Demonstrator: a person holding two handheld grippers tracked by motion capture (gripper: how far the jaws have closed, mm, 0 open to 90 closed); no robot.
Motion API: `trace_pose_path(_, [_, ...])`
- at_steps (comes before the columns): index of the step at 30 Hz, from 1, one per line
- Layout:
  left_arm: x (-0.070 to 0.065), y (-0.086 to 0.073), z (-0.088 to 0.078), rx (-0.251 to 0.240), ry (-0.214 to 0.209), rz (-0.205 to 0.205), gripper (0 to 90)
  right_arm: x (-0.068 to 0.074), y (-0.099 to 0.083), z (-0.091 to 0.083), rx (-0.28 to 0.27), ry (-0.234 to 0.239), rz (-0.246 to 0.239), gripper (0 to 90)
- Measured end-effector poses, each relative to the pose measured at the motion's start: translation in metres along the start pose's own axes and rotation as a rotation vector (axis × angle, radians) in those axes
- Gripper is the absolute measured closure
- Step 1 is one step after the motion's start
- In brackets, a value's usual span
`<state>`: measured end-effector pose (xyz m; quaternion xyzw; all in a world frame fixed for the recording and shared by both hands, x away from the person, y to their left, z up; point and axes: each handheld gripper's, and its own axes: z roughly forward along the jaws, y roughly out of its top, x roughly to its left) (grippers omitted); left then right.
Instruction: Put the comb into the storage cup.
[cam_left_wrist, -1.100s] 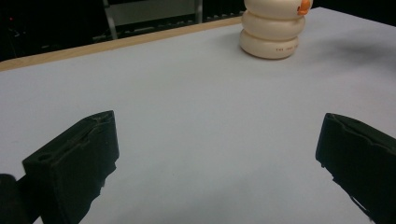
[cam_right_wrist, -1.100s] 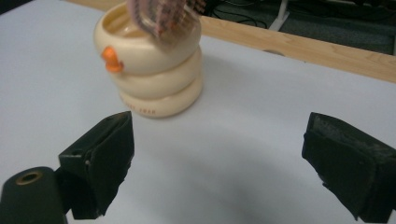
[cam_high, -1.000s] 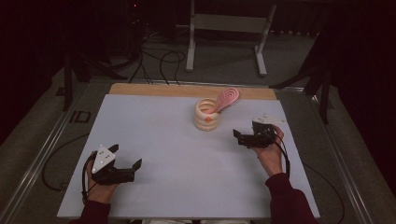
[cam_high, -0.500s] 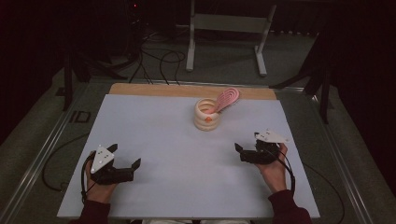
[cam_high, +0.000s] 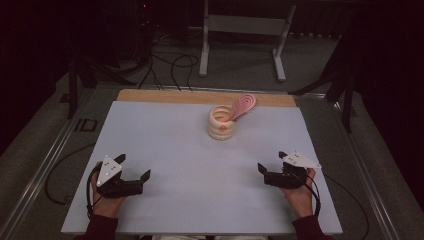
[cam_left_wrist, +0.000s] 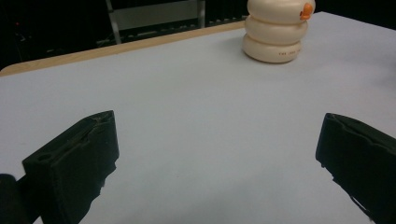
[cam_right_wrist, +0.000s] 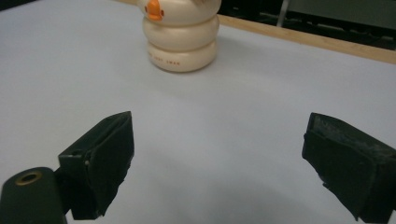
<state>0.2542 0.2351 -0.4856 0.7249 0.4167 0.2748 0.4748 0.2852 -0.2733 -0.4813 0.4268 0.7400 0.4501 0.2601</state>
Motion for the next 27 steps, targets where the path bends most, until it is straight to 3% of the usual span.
trace_pose_path(14, [0.002, 0.0, -0.008, -0.06, -0.014, -0.01, 0.0, 0.001, -0.013, -0.029, -0.111, -0.014, 0.009, 9.3])
trace_pose_path(27, [0.002, 0.0, -0.009, -0.066, -0.012, -0.005, 0.0, 0.008, -0.018, -0.031, -0.112, -0.004, -0.01, 9.3])
